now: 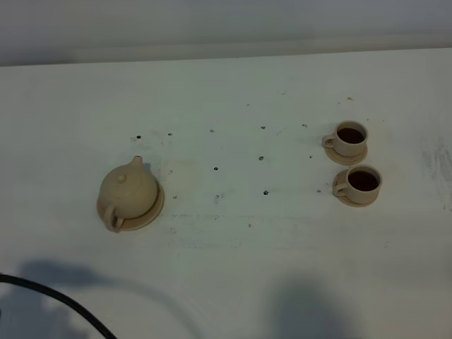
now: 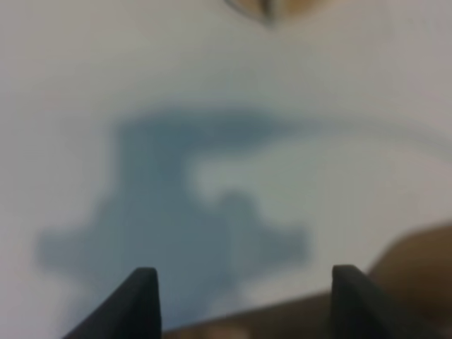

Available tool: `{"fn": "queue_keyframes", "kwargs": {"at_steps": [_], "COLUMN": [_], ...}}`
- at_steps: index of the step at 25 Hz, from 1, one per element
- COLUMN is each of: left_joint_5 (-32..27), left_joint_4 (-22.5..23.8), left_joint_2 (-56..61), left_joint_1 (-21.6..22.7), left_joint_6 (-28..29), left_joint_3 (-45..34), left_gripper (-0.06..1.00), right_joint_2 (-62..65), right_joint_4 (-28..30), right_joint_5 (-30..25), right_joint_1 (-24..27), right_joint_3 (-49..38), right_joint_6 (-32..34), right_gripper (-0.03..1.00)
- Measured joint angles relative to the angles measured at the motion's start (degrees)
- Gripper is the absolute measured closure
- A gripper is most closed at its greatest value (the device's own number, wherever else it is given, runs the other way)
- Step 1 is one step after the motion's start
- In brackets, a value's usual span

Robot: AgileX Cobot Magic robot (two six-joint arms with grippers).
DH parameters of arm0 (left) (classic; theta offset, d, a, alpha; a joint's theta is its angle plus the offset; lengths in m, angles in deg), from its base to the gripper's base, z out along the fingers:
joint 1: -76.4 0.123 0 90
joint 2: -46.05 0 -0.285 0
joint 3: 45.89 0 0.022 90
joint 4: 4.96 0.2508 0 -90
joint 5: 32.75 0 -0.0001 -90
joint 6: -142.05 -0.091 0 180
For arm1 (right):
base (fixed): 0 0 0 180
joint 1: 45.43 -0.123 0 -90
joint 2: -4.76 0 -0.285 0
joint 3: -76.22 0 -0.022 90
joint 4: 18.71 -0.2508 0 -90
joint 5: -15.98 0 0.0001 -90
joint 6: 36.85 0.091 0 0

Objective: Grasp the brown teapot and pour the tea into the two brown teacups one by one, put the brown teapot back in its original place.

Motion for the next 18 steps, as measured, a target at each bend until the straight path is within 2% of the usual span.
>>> {"fn": "queue_keyframes", "kwargs": {"at_steps": [4, 7, 13, 18], "left_joint_5": [-0.07, -0.07, -0.13, -0.15], "left_joint_4": [0.0, -0.05, -0.11, -0.05], "left_joint_2": [7.41, 12.6, 19.62, 22.83], "left_joint_1": [6.37, 9.2, 12.34, 13.12], "left_joint_6": [-0.42, -1.02, -1.46, -2.65], "left_joint_3": [0.0, -0.18, -0.29, -0.36], "left_gripper": [0.42, 0.42, 0.42, 0.42], "right_joint_2": [0.0, 0.0, 0.0, 0.0], "right_joint_4": [0.0, 0.0, 0.0, 0.0], "right_joint_5": [0.0, 0.0, 0.0, 0.0], "right_joint_1": [0.0, 0.0, 0.0, 0.0], "right_joint_3": [0.0, 0.0, 0.0, 0.0], "right_joint_6": [0.0, 0.0, 0.0, 0.0], "right_gripper": [0.43, 0.43, 0.43, 0.43]}}
